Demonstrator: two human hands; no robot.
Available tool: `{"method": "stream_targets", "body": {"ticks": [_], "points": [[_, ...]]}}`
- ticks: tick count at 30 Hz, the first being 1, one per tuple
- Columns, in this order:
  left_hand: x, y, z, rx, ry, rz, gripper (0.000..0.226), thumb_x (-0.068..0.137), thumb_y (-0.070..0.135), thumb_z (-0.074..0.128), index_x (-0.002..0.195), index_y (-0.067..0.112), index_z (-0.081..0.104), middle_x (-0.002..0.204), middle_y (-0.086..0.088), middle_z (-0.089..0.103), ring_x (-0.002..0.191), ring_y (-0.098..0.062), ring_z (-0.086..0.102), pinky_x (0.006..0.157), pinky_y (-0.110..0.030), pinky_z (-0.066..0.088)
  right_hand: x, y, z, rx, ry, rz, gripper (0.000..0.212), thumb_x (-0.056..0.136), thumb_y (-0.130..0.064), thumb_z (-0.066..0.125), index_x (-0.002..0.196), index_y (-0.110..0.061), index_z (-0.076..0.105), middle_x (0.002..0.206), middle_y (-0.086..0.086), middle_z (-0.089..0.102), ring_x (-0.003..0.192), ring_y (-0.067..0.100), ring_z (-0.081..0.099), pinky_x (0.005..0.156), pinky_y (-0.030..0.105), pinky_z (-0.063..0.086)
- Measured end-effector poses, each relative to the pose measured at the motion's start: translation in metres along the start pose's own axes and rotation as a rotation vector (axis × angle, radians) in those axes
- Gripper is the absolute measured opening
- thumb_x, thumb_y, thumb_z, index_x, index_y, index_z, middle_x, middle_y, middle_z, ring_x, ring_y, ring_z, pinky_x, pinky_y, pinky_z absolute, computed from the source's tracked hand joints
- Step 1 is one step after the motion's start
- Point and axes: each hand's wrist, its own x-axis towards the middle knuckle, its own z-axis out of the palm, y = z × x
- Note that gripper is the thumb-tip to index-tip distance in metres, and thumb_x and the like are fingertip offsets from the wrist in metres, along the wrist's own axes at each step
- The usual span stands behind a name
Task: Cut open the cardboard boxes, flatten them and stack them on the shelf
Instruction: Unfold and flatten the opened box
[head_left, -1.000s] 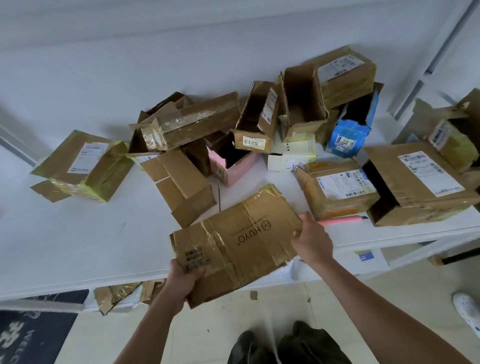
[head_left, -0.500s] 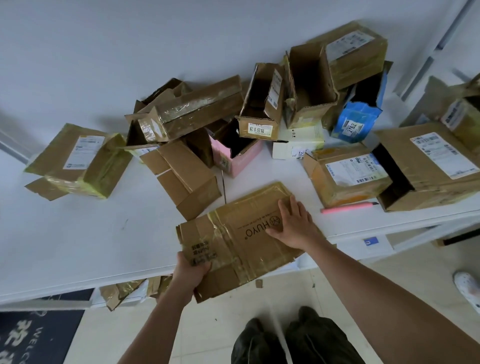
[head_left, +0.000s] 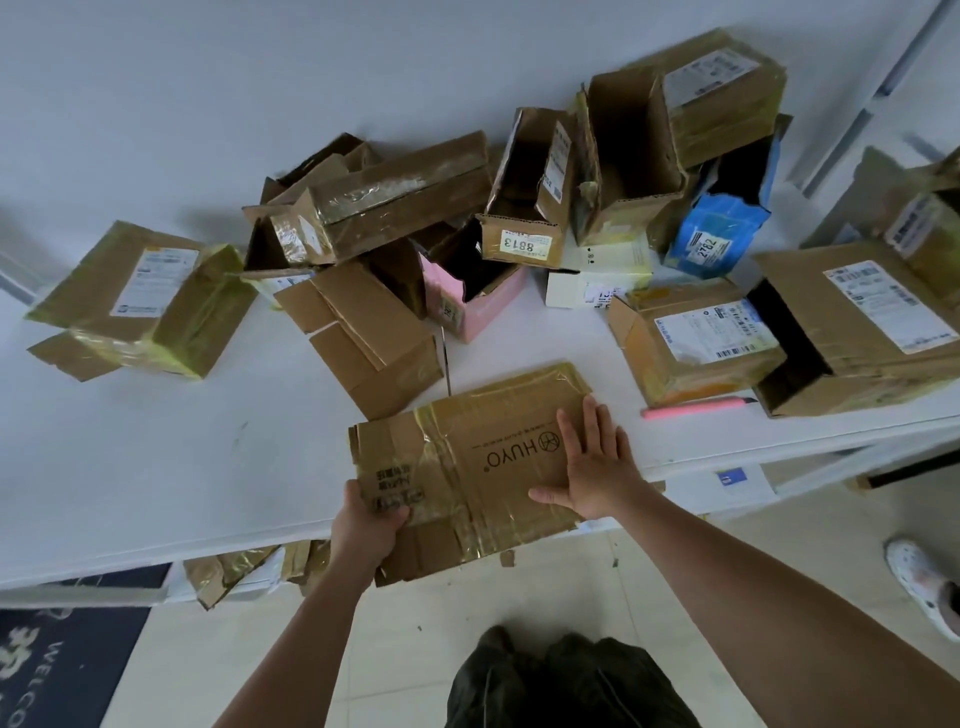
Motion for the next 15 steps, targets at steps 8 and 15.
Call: {"method": "stream_targets", "body": {"ticks": [8, 15], "points": [[-0.006, 0.003, 0.005, 0.069, 0.078, -0.015, 0.041, 0.087, 0.017, 0.072, 0.118, 0.012, 0.046, 0.104, -0.011, 0.061, 0.093, -0.031, 0.056, 0.080, -0.045, 0.052, 0.002, -0.044, 0.014, 0.173, 0.074, 0.033, 0.120, 0.070, -0.095, 0.020, 0.140, -0.019, -0.042, 0.131, 0.024, -0.058, 0.135, 0.042, -0.043, 0.108, 0.066, -0.018], [-0.024, -0.008, -0.003, -0.415, -0.095, -0.140, 0.032, 0.095, 0.010, 0.064, 0.122, 0.016, 0.048, 0.122, -0.012, 0.059, 0.110, -0.034, 0.059, 0.083, -0.052, 0.055, 0.002, -0.036, 0.020, 0.142, 0.175, -0.029, 0.111, 0.073, -0.092, 0.018, 0.141, -0.025, -0.038, 0.147, 0.024, -0.045, 0.140, 0.040, -0.037, 0.110, 0.064, -0.017]]}}
